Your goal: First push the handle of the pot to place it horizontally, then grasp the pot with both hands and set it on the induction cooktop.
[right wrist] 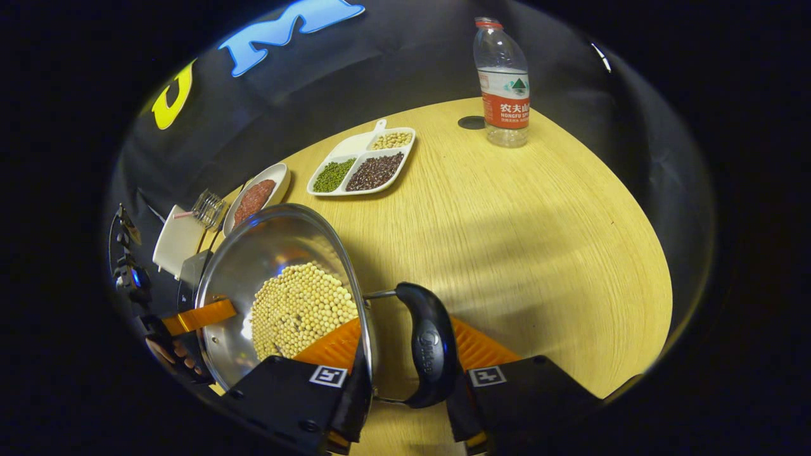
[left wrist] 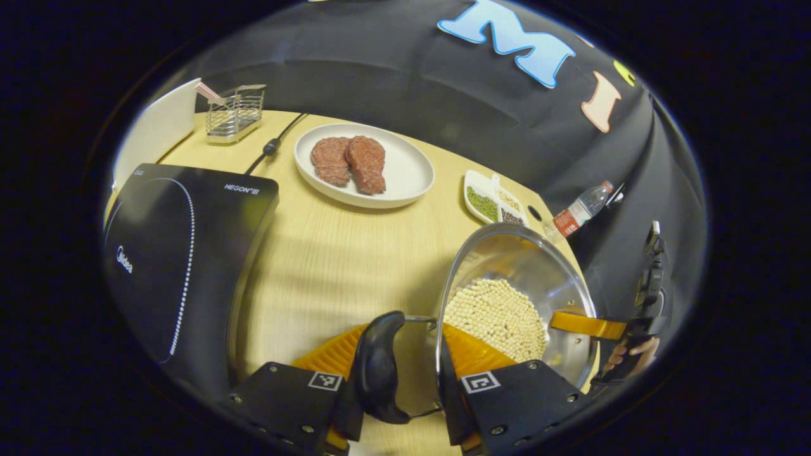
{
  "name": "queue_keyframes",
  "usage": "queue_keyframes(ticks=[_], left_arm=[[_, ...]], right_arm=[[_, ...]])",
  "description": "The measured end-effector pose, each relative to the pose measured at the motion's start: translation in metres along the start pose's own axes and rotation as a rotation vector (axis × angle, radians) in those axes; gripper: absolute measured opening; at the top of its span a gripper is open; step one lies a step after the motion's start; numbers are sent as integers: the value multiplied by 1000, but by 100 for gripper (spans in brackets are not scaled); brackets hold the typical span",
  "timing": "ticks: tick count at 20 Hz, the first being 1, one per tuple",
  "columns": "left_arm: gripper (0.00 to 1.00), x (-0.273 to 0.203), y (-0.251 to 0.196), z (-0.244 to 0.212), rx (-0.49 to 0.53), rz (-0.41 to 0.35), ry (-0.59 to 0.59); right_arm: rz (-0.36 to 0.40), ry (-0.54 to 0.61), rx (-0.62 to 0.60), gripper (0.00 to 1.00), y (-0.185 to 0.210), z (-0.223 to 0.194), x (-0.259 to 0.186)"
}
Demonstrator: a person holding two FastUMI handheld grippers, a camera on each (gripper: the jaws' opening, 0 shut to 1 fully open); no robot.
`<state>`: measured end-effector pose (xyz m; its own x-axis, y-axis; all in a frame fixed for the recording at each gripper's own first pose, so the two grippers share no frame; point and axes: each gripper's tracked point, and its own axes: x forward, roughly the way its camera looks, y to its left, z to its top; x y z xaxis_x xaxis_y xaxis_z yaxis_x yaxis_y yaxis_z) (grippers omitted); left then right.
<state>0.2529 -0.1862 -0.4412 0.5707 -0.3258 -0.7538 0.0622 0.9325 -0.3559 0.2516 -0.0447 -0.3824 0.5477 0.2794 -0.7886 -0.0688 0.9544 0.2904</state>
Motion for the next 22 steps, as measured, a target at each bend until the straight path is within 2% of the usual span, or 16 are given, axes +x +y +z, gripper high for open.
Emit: queue_keyframes(ticks=[1,2,3,6,10,11,12,14,17,18,19,21,22], left_arm=[[53,0,-1,-3,8,5,15],[56,-5,-1,-4,18,7,19],[49,-10,-2,-4,20,4,16],[52,-32,-7,-7,39,5,7],[52,-76,-17,-21,45,-7,14],[48,-88,-19,-23,52,-9,7],[51,-100,-21,-25,49,-13,1],[55,-122,-23,-31,39,-18,-4],[52,-153,-20,-31,44,-17,-15],[55,-163,-18,-31,40,-18,-19],[51,-178,-18,-33,38,-20,-24],[51,-199,-11,-31,36,-21,-37],[55,-208,-8,-31,35,-22,-45]], right_arm=[[-1,2,-19,51,-2,-2,-2],[0,6,-13,51,-2,-6,-6],[3,11,7,54,-1,-12,-11],[-7,19,1,51,3,-25,-33],[-14,12,2,54,9,-40,-71],[-15,13,1,51,12,-46,-82],[-15,13,5,54,15,-50,-93],[-18,8,7,51,22,-58,-113],[-22,12,5,54,37,-69,-138],[-22,10,5,51,43,-73,-146],[-22,4,4,54,50,-76,-154],[-18,-6,0,51,64,-79,-167],[-14,-11,-1,54,70,-81,-172]])
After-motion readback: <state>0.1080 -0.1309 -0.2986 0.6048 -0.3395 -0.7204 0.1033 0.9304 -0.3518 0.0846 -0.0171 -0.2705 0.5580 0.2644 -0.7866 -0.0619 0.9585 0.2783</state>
